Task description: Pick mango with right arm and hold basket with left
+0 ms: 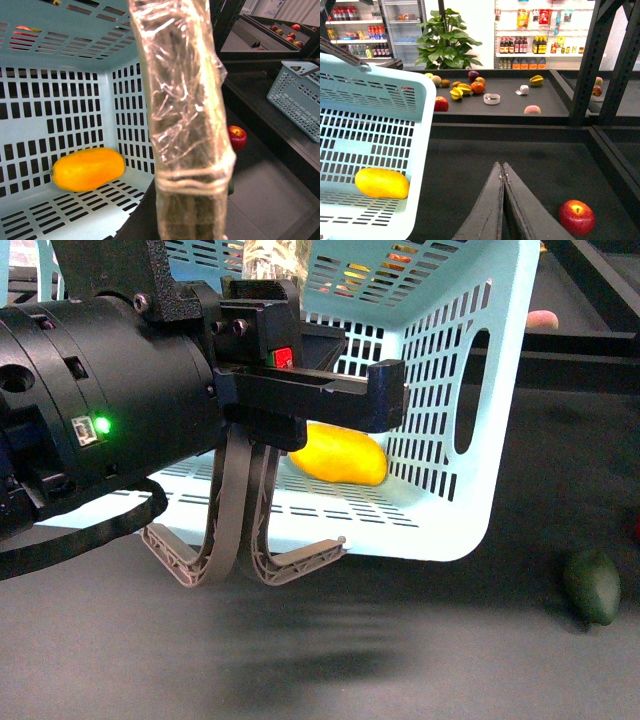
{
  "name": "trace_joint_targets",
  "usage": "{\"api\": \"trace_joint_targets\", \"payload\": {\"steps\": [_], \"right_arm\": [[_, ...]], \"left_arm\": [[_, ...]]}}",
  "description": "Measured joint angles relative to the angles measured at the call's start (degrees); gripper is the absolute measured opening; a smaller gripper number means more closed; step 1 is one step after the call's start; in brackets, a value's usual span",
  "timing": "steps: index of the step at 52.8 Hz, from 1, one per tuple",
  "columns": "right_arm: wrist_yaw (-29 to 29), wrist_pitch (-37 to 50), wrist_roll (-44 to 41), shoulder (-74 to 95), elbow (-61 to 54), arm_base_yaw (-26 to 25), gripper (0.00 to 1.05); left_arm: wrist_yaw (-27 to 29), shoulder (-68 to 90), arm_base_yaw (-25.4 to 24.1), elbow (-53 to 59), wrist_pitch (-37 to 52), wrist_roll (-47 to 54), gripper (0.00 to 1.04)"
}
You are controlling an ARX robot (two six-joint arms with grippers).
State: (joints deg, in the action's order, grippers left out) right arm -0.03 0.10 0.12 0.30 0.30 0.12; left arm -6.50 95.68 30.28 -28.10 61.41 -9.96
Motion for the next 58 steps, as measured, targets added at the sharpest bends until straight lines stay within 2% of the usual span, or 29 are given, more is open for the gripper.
{"api": "trace_joint_targets", "payload": {"steps": [28, 44, 48, 53, 56, 58], "right_arm": [[0.00, 0.00, -0.11, 0.00, 0.00, 0.00, 0.03], [-0.02, 0.00, -0.09, 0.00, 0.00, 0.00, 0.51], [-0.02, 0.00, -0.09, 0.00, 0.00, 0.00, 0.65], [-0.02, 0.00, -0.09, 0.00, 0.00, 0.00, 0.88], [0.00, 0.00, -0.04, 0.00, 0.00, 0.00, 0.99], [-0.02, 0.00, -0.07, 0.00, 0.00, 0.00, 0.97]], "left_arm": [[-0.02, 0.00, 0.00, 0.00, 0.00, 0.04, 0.08], [-0.04, 0.00, 0.00, 0.00, 0.00, 0.04, 0.08], [-0.04, 0.00, 0.00, 0.00, 0.00, 0.04, 0.08], [0.00, 0.00, 0.00, 0.00, 0.00, 0.04, 0.08], [4.79, 0.63, 0.50, -0.26, 0.00, 2.86, 0.08], [6.75, 1.97, 0.55, -1.27, 0.00, 4.00, 0.08]]}}
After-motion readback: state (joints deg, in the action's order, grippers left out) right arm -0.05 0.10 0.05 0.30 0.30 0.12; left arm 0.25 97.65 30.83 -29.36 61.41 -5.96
